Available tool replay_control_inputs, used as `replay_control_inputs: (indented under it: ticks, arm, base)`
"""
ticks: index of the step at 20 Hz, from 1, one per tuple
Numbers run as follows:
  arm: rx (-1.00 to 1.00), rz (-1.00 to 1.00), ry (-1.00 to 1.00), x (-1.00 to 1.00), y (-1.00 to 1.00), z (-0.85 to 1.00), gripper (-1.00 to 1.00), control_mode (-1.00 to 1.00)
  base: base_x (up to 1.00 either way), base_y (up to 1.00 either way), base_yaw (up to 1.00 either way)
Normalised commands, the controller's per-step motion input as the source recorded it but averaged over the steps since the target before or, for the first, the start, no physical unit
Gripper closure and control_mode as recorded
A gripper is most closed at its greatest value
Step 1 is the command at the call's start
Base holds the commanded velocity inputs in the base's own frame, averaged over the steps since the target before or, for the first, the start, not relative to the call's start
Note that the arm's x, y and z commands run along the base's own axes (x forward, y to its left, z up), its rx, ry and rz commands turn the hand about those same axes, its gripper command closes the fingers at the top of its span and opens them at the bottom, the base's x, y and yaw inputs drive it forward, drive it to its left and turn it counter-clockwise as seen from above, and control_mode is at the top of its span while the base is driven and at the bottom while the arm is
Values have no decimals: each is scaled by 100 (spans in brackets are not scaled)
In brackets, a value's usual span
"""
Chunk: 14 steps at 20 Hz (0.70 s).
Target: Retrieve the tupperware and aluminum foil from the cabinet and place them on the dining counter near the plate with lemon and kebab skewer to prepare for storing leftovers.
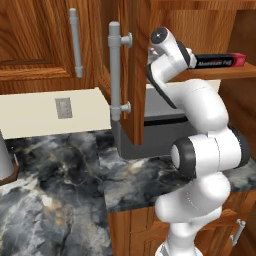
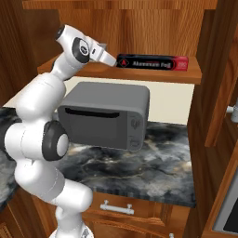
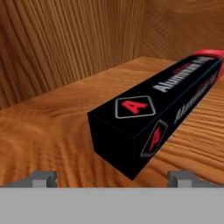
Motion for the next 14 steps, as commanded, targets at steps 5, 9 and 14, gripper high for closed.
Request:
replay_control_inputs:
  ticks: [5,9,14]
  arm:
    - [0,-7,0,40,-6,-6,-100,-100]
    - [0,-12,-1,23,-21,-20,-100,-100]
    - [0,-22,-1,2,-56,-37,-100,-100]
  base:
    - [0,0,0]
    - [0,0,0]
    - [0,0,0]
